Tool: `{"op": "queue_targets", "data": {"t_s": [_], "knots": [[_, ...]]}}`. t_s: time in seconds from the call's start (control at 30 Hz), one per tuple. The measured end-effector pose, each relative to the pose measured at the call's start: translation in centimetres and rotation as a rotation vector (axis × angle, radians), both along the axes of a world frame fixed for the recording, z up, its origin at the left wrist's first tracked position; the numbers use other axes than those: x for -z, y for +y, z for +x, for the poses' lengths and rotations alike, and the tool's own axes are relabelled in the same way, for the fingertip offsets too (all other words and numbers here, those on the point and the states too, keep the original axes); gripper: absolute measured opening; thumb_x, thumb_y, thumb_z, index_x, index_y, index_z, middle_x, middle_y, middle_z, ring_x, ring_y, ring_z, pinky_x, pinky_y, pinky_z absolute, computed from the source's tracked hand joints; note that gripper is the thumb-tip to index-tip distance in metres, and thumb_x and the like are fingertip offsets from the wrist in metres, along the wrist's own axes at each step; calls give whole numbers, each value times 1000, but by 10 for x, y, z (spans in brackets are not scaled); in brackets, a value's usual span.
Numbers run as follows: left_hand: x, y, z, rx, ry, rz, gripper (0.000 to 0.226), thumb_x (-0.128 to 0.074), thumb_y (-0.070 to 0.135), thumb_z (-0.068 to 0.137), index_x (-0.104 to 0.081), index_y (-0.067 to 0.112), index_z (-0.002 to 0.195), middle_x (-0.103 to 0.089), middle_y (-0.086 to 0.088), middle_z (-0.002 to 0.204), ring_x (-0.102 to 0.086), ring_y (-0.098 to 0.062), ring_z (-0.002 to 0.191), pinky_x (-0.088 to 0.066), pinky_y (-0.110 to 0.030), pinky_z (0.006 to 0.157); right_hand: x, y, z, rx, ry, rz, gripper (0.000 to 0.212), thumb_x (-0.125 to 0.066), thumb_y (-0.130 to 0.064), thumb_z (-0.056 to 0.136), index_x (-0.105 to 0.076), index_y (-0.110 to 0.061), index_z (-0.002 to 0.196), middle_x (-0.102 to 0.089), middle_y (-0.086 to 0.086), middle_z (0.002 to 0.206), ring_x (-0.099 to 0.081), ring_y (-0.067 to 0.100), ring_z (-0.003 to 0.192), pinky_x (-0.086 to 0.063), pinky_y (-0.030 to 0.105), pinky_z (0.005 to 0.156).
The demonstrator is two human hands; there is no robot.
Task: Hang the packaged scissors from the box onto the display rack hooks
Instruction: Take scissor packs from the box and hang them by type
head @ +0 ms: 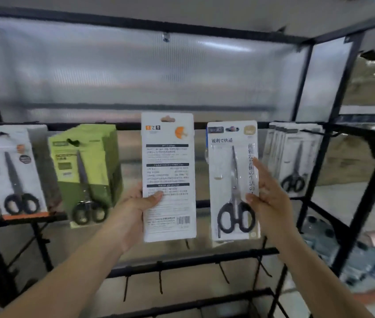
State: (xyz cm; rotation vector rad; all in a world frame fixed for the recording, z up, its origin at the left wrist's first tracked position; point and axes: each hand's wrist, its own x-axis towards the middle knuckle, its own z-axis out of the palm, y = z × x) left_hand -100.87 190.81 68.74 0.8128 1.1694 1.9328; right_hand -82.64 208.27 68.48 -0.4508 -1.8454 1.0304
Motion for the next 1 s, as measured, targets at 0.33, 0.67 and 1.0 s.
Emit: {"op": "queue_targets", "data": {"t_s": [0.33, 0.67, 1.0], "knots": [[13, 146, 86, 91, 3, -6, 39, -62, 5, 73, -61, 8, 112, -71, -11, 108, -68, -28, 98, -58, -34, 66, -5, 148, 122, 230, 16, -43, 73, -56, 9, 86, -39, -44, 134, -42, 27, 80, -52, 51, 77, -48, 7, 65], [17, 192, 116, 65, 79, 36, 40, -61, 7, 74, -63, 12, 113, -70, -8, 112, -68, -25, 101, -58, -32, 70, -6, 204, 140, 237, -226, -12, 74, -57, 1, 86, -33, -45, 138, -56, 3, 129, -66, 27, 80, -56, 24, 62], [18, 180, 121, 38, -6, 17, 27, -55, 18, 81, -70, 12, 102, -72, -10, 104, -70, -27, 92, -57, -34, 65, -4, 184, 95, 212, -165, 230, 47, -58, -11, 90, -47, -27, 133, -39, -10, 129, -38, -4, 111, -28, 4, 97]]}}
